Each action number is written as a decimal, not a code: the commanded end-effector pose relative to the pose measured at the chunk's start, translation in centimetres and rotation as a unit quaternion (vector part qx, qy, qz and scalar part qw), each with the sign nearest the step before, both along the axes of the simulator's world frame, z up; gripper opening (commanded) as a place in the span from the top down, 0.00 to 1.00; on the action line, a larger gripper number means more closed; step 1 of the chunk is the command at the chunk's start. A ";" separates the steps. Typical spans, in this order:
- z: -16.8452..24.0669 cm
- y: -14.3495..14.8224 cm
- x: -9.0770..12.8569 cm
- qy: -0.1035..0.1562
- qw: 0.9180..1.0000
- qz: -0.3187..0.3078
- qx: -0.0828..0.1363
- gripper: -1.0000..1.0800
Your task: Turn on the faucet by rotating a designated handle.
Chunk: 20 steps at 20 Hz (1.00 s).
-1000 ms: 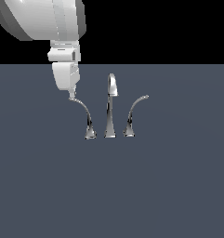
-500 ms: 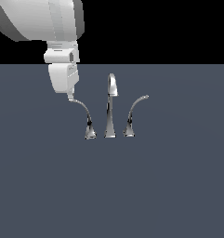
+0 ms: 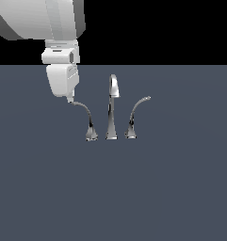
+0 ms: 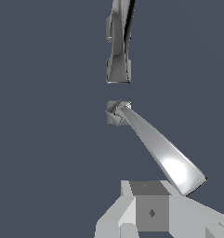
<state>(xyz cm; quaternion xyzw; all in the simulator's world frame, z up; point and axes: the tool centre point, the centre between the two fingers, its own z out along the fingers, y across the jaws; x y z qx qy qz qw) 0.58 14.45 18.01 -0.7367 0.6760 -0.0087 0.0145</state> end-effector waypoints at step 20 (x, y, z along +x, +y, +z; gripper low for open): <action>-0.9 -5.9 -4.5 0.015 1.000 -0.003 -0.004 1.00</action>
